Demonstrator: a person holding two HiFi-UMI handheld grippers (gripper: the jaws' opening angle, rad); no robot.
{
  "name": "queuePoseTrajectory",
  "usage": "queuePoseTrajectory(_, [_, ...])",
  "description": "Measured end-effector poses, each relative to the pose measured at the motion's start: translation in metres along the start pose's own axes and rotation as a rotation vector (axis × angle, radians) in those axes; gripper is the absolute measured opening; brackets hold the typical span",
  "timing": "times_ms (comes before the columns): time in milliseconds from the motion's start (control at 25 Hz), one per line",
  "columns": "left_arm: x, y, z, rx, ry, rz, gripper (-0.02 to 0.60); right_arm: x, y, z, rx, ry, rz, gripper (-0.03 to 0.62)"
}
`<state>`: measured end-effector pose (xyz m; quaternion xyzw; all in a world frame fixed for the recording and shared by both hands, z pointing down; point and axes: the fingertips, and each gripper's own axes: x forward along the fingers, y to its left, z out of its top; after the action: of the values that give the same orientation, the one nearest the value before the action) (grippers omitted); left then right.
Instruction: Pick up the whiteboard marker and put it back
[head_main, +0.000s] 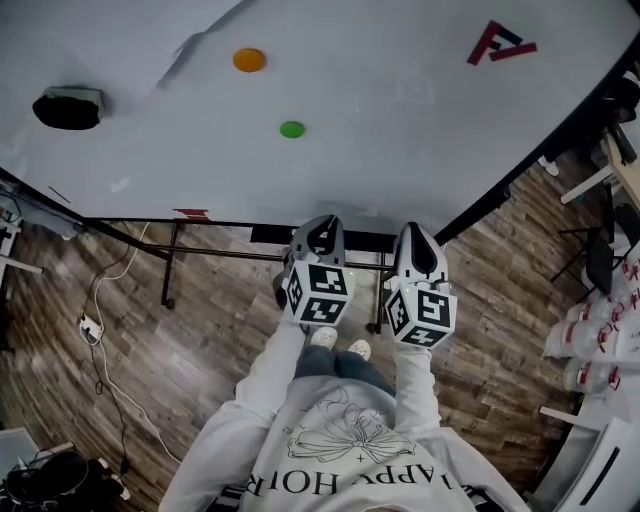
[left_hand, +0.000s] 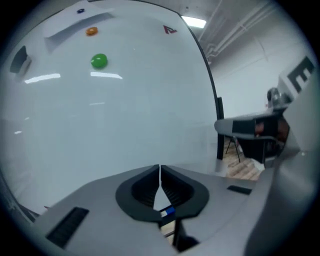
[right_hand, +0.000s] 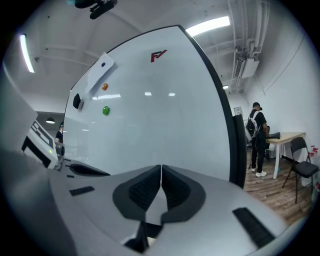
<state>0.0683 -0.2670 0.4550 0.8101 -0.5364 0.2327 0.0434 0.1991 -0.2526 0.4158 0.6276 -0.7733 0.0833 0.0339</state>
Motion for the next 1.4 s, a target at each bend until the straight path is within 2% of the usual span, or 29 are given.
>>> queuePoseTrajectory(200, [-0.028, 0.016, 0.037, -0.086, -0.116, 0.045, 0.014, 0.0, 0.015, 0.015, -0.011, -0.03, 0.039, 0.008])
queuePoseTrajectory(440, [-0.049, 0.03, 0.052, -0.168, -0.18, 0.099, 0.014, -0.002, 0.027, 0.029, -0.021, -0.057, 0.066, 0.008])
queuePoseTrajectory(840, [-0.07, 0.046, 0.053, -0.224, -0.204, 0.147, 0.014, -0.009, 0.029, 0.039, -0.03, -0.076, 0.077, 0.008])
queuePoseTrajectory(1400, [-0.079, 0.047, 0.055, -0.223, -0.21, 0.157, 0.014, -0.013, 0.027, 0.043, -0.033, -0.085, 0.074, 0.008])
